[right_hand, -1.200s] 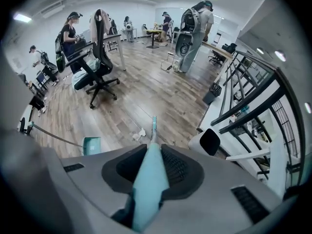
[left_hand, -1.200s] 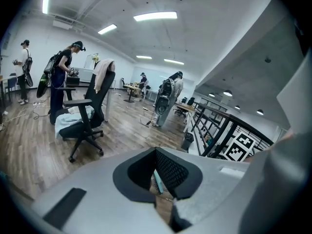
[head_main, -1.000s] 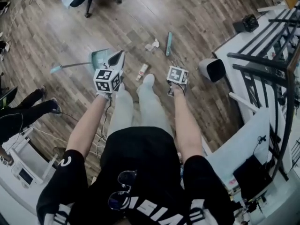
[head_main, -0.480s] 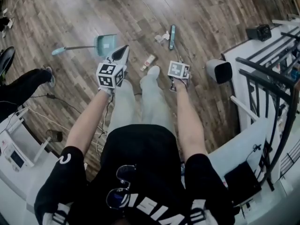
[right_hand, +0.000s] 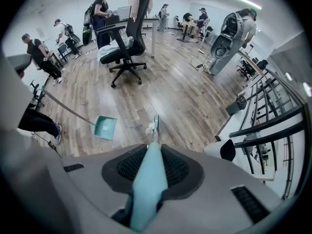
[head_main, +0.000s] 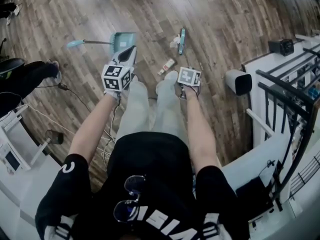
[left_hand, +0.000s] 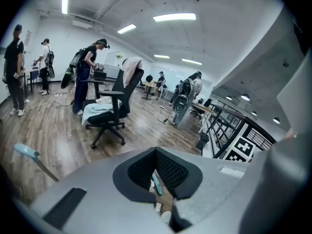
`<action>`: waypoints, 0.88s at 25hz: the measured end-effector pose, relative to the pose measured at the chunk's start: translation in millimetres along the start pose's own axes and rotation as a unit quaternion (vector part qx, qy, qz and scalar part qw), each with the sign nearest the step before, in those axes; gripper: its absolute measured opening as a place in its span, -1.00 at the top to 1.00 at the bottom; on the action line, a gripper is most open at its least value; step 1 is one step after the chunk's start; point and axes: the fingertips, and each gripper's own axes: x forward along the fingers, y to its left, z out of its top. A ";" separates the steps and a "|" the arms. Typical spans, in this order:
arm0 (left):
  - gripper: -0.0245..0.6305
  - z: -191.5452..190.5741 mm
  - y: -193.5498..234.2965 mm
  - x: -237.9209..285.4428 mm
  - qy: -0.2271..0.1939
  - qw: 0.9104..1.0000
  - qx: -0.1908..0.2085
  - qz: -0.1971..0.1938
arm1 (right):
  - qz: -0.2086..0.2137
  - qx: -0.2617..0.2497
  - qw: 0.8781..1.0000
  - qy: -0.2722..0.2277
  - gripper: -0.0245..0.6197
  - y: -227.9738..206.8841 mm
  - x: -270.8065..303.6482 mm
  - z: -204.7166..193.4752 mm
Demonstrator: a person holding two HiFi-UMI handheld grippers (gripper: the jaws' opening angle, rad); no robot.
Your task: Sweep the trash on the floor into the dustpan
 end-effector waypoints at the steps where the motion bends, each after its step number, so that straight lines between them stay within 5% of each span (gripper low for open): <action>1: 0.93 -0.4 10.8 -6.1 -0.001 1.000 -0.003 0.004 | 0.002 -0.001 1.000 0.001 0.67 11.8 -1.1 0.4; 22: 0.93 -20.4 230.0 -102.2 -0.001 0.996 -0.048 0.077 | 0.014 -0.031 0.999 0.006 0.67 240.3 -29.7 19.6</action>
